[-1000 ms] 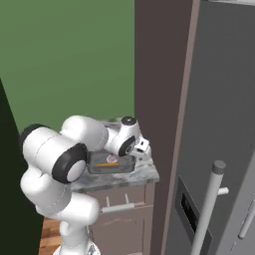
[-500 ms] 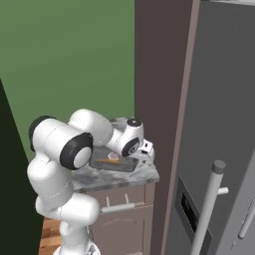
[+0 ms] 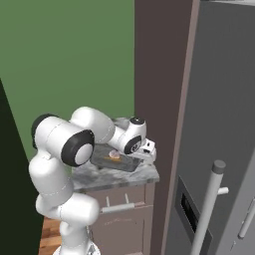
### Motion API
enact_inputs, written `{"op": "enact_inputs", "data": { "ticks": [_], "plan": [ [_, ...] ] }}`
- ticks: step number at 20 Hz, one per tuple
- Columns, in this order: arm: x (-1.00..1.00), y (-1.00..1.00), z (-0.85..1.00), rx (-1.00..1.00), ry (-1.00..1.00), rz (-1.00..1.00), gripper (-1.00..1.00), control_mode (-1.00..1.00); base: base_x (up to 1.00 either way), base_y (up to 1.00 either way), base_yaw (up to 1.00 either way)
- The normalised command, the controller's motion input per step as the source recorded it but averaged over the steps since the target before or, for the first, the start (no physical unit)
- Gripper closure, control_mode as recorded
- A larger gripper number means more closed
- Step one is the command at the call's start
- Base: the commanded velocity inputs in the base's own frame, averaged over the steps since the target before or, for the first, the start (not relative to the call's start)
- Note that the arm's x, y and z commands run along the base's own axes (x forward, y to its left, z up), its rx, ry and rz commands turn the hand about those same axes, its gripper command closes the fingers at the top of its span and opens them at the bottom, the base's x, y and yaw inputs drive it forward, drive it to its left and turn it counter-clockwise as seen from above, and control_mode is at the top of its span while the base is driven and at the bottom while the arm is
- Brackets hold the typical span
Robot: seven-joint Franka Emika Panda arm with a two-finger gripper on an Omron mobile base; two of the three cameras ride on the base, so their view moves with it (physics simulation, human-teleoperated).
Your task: Take the garlic and carrot out of the freezer and place them in the tupperware container on the counter. Then put the tupperware containing the vegetables back in the freezer.
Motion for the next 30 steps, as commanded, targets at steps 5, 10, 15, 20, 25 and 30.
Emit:
{"op": "enact_inputs", "data": {
  "ticks": [5, 10, 15, 20, 25, 30],
  "plan": [
    [-0.09, 0.17, 0.0, 0.0, 0.0, 0.01, 1.0, -1.0, 0.0, 0.0, 0.0],
    [-0.4, 0.32, 0.07, 0.0, 0.0, -0.02, 1.0, -1.0, 0.0, 0.0, 0.0],
    [-0.61, 0.48, 0.3, 0.0, -0.04, -0.21, 1.0, -1.0, 0.0, 0.0, 0.0],
    [-0.44, 0.4, 0.76, 0.0, -0.05, -0.27, 1.0, -1.0, 0.0, 0.0, 0.0],
    [-0.42, 0.19, 1.0, 0.08, 0.0, -0.23, 1.0, -1.0, 0.0, 0.0, 0.0],
    [-0.69, 0.11, 1.0, 0.17, 0.0, -0.14, 1.0, -1.0, 0.0, 0.0, 0.0]
  ]
}}
